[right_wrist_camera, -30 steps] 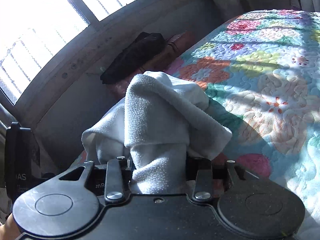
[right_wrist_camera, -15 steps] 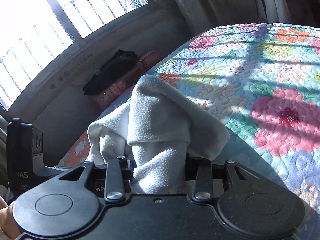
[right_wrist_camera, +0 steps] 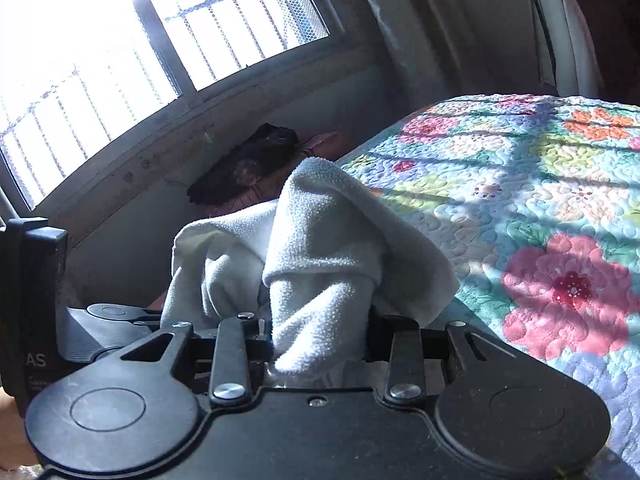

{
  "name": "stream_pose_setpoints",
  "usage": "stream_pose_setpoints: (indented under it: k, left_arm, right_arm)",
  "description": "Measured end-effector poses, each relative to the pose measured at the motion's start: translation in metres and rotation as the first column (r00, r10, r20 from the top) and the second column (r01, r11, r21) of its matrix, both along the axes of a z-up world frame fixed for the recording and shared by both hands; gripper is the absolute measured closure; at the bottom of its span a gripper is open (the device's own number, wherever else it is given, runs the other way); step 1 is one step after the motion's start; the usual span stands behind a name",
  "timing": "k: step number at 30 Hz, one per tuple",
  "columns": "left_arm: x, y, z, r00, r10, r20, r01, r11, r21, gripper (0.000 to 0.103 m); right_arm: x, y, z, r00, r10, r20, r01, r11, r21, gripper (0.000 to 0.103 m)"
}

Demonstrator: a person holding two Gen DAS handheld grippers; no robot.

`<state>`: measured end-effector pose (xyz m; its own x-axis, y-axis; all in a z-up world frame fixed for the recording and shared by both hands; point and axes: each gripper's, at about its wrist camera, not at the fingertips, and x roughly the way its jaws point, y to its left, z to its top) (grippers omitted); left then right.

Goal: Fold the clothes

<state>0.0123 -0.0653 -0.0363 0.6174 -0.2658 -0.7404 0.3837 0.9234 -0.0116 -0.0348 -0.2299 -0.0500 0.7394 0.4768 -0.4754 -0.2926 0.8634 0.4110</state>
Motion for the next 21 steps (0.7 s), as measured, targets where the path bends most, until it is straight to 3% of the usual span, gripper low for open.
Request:
stream_pose_setpoints:
  k: [4,8,10,12,15,18,21]
  left_arm:
    - [0.003,-0.019,0.024,0.997,-0.062,0.04,0.063,0.998,-0.006,0.08]
    - [0.007,-0.052,0.064,0.984,-0.099,0.15,0.101,0.995,-0.005,0.081]
    - [0.009,-0.075,0.089,0.966,-0.119,0.228,0.121,0.993,0.005,0.082]
    - [0.015,-0.099,0.113,0.933,-0.142,0.331,0.135,0.99,0.046,0.082]
    - [0.021,-0.139,0.14,0.892,-0.178,0.415,0.124,0.98,0.154,0.081]
    - [0.025,-0.174,0.153,0.888,-0.191,0.418,0.151,0.98,0.128,0.082]
    - [0.027,-0.211,0.127,0.909,-0.242,0.341,0.221,0.97,0.099,0.081]
  right_arm:
    - [-0.004,-0.018,0.015,0.999,-0.029,0.037,0.028,0.999,0.015,0.064]
    - [-0.013,-0.04,0.044,0.982,-0.089,0.166,0.089,0.996,0.009,0.065]
    - [-0.016,-0.05,0.059,0.961,-0.116,0.251,0.118,0.993,0.007,0.065]
    - [-0.014,-0.066,0.076,0.93,-0.136,0.341,0.136,0.99,0.024,0.065]
    - [-0.004,-0.101,0.098,0.914,-0.159,0.372,0.14,0.987,0.079,0.066]
    - [-0.002,-0.137,0.115,0.908,-0.193,0.373,0.152,0.979,0.138,0.066]
    - [-0.011,-0.175,0.106,0.918,-0.261,0.299,0.236,0.965,0.116,0.063]
